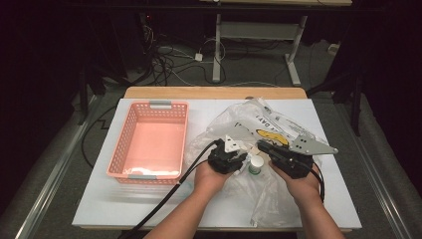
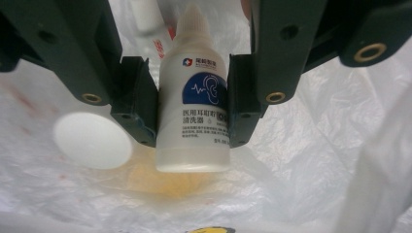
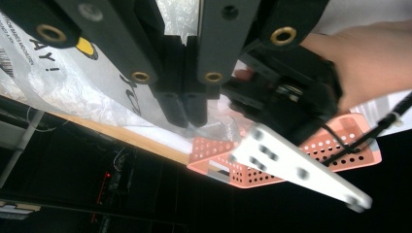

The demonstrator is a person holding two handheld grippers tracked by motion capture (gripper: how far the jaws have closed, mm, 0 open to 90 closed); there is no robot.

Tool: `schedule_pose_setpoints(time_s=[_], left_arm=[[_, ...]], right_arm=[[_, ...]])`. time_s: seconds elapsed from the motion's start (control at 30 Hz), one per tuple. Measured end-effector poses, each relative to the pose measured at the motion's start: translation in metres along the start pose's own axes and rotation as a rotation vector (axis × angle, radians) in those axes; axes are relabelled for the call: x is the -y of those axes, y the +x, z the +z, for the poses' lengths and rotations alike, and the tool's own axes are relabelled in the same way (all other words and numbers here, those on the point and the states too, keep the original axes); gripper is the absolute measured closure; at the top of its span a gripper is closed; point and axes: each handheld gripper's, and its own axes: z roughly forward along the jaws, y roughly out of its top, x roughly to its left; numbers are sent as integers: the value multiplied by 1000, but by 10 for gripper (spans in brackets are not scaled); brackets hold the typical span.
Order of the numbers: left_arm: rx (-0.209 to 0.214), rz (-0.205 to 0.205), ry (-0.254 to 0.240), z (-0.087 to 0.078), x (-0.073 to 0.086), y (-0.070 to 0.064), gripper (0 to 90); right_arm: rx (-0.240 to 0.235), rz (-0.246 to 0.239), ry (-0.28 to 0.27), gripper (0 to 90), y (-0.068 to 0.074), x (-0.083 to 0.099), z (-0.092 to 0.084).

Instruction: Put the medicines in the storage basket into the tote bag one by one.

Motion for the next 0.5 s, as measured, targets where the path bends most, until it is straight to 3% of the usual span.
schedule_pose_setpoints(time_s=[0.33, 0.4, 0.5], left_arm=[[-15, 18, 16, 18, -9, 6, 577], [-13, -22, 1, 22, -10, 5, 575], [-13, -26, 9, 21, -10, 4, 517]], right_arm=[[0, 8, -5, 900, -1, 0, -2], [-2, 8, -3, 900, -1, 1, -2], [-5, 6, -1, 900, 0, 1, -2]])
